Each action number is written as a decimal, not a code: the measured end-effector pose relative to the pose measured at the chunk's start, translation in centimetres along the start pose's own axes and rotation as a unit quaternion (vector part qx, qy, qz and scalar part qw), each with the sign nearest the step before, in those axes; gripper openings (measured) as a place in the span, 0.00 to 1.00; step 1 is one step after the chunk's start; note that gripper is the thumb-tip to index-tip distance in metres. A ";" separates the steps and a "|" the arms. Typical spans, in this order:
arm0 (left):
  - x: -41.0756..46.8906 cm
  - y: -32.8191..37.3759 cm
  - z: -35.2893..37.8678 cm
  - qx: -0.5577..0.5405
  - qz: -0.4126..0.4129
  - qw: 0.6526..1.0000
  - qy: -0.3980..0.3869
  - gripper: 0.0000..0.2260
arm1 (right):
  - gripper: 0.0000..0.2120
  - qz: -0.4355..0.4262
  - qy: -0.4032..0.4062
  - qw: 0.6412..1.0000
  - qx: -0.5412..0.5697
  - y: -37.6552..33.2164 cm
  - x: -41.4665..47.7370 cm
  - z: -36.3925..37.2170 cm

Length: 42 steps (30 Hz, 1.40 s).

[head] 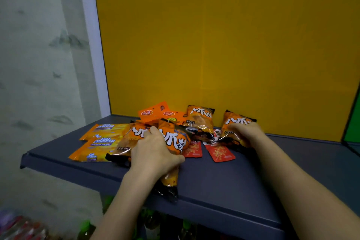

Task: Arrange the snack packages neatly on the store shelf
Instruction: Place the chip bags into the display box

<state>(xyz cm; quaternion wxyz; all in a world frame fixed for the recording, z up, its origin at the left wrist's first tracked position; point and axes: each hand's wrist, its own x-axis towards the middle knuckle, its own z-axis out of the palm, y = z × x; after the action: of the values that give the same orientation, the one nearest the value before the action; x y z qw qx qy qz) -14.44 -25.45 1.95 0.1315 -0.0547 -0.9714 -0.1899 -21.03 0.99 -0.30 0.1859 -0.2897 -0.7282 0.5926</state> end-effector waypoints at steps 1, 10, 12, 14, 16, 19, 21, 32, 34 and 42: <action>-0.2 -0.3 -0.4 -0.005 0.013 1.000 0.017 0.36 | 0.27 0.000 0.005 1.000 0.015 -0.2 -0.5 0.0; 0.4 -1.7 -2.5 -0.305 0.127 0.944 -0.010 0.26 | 0.14 -0.027 0.009 0.995 0.099 -1.2 -7.9 -2.8; 0.5 -0.7 -1.4 -0.361 0.154 0.918 -0.053 0.26 | 0.16 -0.035 0.007 0.991 0.125 -0.7 -10.3 -4.7; 0.2 1.1 0.1 -0.399 0.180 0.895 -0.087 0.26 | 0.19 -0.044 0.030 0.988 0.142 0.3 -12.5 -7.1; -0.6 3.6 1.6 -0.424 0.201 0.874 -0.124 0.26 | 0.22 -0.044 0.066 0.985 0.155 1.5 -14.8 -10.2; -3.0 8.0 3.5 -0.435 0.231 0.849 -0.189 0.26 | 0.24 -0.031 0.116 0.980 0.160 2.9 -18.9 -15.4; -5.1 11.2 4.4 -0.432 0.258 0.835 -0.222 0.27 | 0.26 -0.026 0.165 0.974 0.152 4.1 -21.7 -18.7; -21.4 28.7 7.0 -0.437 0.381 0.775 -0.250 0.28 | 0.25 -0.036 0.392 0.913 0.106 10.6 -34.1 -37.7; -24.4 32.1 7.2 -0.441 0.391 0.769 -0.249 0.28 | 0.25 -0.034 0.405 0.909 0.092 11.3 -35.3 -41.5; -36.2 44.5 8.3 -0.474 0.398 0.744 -0.250 0.31 | 0.21 -0.048 0.430 0.900 0.049 14.8 -38.6 -55.8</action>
<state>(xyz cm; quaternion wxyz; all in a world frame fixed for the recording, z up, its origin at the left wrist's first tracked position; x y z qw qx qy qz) 25.28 16.74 0.33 -0.0956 -0.5375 -0.6439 -0.5360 45.69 20.29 0.89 0.5227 -0.4717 -0.5603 0.4362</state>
